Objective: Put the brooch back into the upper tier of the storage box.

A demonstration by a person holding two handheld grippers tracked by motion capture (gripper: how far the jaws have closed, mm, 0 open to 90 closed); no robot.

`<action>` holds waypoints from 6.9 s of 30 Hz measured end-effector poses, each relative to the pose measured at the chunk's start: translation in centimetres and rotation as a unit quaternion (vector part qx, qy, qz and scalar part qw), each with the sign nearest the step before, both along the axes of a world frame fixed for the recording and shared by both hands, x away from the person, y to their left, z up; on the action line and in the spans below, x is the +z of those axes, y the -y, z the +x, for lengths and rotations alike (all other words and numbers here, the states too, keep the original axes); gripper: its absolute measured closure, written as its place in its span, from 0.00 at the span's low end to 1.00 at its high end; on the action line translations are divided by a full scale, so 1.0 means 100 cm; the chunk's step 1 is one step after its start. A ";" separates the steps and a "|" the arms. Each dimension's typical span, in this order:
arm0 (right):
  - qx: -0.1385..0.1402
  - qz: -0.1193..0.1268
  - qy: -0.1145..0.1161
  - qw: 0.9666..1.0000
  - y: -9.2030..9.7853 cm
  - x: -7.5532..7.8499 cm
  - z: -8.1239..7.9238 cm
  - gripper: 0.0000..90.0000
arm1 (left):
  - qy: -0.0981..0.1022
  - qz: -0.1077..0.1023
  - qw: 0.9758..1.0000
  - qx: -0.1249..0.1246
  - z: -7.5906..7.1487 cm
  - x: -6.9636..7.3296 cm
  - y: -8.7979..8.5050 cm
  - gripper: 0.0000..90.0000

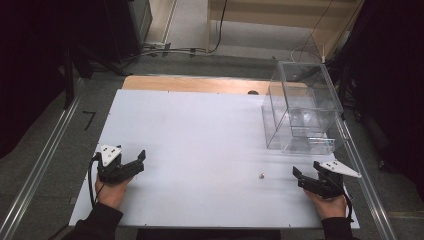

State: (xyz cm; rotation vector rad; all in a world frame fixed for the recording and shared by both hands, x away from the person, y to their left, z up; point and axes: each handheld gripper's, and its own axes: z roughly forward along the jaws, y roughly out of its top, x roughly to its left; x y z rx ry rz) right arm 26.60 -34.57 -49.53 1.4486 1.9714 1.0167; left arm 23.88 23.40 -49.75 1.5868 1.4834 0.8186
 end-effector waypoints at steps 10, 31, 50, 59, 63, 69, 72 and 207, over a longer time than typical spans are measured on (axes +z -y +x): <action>0.006 -0.002 -0.004 1.000 -0.004 -0.001 0.000 0.17 | -0.001 0.001 1.000 0.000 0.000 0.000 0.000 0.19; 0.028 -0.007 -0.008 1.000 -0.016 -0.003 0.002 0.17 | -0.002 0.001 1.000 -0.002 0.000 0.000 0.000 0.19; 0.046 -0.012 -0.014 0.999 -0.026 -0.005 0.004 0.17 | -0.002 -0.001 1.000 -0.003 0.001 -0.001 0.001 0.19; 0.052 -0.012 -0.018 0.998 -0.030 -0.006 0.004 0.17 | -0.002 -0.001 1.000 -0.002 0.001 0.000 0.001 0.19; 0.055 -0.011 -0.019 0.998 -0.032 -0.007 0.004 0.18 | -0.002 0.000 1.000 -0.002 0.000 0.000 0.001 0.19; 0.063 -0.010 -0.019 0.998 -0.035 -0.008 0.004 0.19 | -0.001 -0.001 1.000 -0.002 0.000 0.000 0.001 0.19; 0.068 -0.010 -0.020 0.997 -0.037 -0.008 0.003 0.21 | -0.001 -0.001 1.000 -0.002 0.000 0.000 0.001 0.19; 0.196 0.033 -0.017 0.980 -0.081 0.023 -0.012 0.81 | 0.000 0.000 1.000 -0.005 0.000 0.000 0.001 0.19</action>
